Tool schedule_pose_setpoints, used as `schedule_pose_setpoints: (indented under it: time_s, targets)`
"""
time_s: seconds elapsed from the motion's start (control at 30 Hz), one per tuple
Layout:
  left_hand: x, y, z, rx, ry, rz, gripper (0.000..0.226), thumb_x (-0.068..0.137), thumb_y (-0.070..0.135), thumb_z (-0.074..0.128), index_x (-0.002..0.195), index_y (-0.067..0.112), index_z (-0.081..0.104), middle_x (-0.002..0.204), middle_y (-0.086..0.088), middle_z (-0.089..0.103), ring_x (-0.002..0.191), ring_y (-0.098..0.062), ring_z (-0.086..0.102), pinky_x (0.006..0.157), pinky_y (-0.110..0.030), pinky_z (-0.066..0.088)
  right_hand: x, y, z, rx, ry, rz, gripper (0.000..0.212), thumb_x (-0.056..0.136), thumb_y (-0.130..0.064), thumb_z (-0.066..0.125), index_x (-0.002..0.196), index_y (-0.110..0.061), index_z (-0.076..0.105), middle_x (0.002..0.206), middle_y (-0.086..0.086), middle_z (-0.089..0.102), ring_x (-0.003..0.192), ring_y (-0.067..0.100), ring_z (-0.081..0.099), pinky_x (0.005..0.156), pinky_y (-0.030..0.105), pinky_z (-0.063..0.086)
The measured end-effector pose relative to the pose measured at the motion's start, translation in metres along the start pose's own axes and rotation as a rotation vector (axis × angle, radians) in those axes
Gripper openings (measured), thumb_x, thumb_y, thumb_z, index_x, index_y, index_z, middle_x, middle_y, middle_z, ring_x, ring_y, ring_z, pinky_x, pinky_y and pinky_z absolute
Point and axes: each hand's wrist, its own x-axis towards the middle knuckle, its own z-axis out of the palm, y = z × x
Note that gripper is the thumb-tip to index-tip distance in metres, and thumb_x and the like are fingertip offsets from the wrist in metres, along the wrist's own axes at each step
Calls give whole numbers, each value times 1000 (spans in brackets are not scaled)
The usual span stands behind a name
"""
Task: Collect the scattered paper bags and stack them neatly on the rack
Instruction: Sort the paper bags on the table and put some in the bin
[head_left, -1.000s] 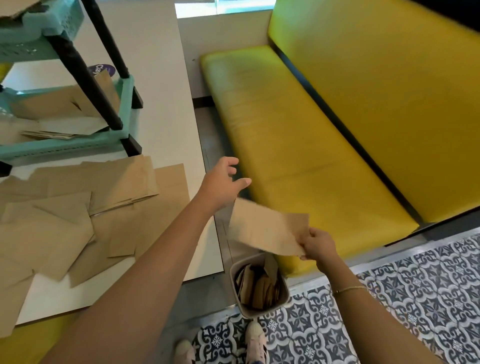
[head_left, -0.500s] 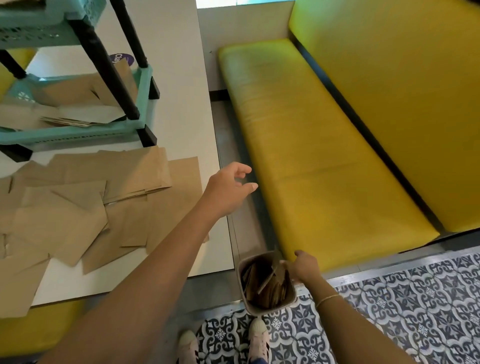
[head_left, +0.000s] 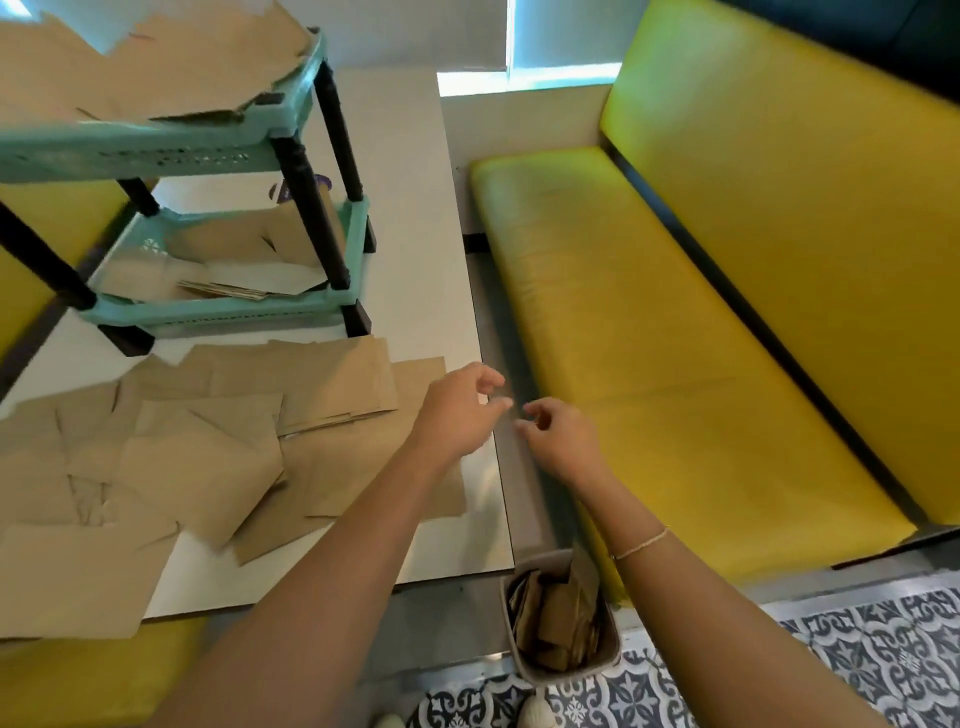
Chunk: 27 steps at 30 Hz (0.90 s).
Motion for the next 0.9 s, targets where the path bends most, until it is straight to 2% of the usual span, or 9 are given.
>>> schedule_pose_setpoints:
  time_s: [0.07,0.17,0.23,0.33,0.43,0.57,0.67,0.77,0.9]
  targets:
    - [-1,-13,-10,18,82,-47,27,91,22,60,117,17,59,117,0,60,105,-17,57,85,-24,42,-4,-27,11,-24,16,-56,37,88,-40,60,118,-17,59,108,3,66,85,12,58,75,24,49]
    - [-4,-40,-27,50,198,-172,22,91,18,57,113,17,62,114,0,63,101,-19,59,86,-27,48,-18,-59,35,-229,-67,-34,65,78,-63,58,124,-18,49,114,3,59,97,20,61,80,32,52]
    - [-5,-59,-36,94,233,-226,20,88,19,59,107,20,63,112,-1,65,98,-21,60,86,-32,51,-28,-71,52,-332,-134,29,73,71,-64,65,122,-17,43,113,4,53,99,22,58,83,33,53]
    - [-10,-78,-45,156,242,-271,19,87,20,59,106,20,63,110,-2,65,98,-20,59,79,-30,49,-32,-77,65,-261,-177,147,70,67,-46,78,117,-16,38,103,4,51,92,20,58,82,33,55]
    - [-14,-89,-46,181,219,-296,22,86,18,58,108,20,61,111,-4,62,99,-22,57,81,-33,49,-29,-81,62,-184,-209,207,63,70,-35,79,112,-15,38,89,1,49,83,18,58,69,27,52]
    - [-13,-93,-42,184,167,-295,25,87,17,59,112,21,59,112,-3,60,100,-21,55,81,-31,48,-27,-76,52,-208,-291,224,32,77,-28,76,79,-14,47,77,1,51,74,15,54,65,23,47]
    - [-10,-90,-39,192,131,-265,26,87,20,60,113,20,59,114,-4,59,104,-23,55,83,-31,46,-23,-63,38,-205,-324,254,25,81,-28,72,90,-9,58,84,3,57,79,16,56,69,23,48]
    - [-7,-87,-35,183,112,-244,27,87,20,59,113,19,59,117,-4,59,107,-23,54,86,-31,47,-21,-51,16,-96,-320,306,34,82,-35,69,100,-7,64,98,7,64,78,17,58,60,23,46]
    - [-4,-80,-27,175,91,-221,25,86,20,56,110,19,60,114,-4,60,107,-23,54,86,-32,47,-20,-36,-11,11,-327,265,27,86,-36,63,87,-10,63,94,7,64,85,20,58,70,29,47]
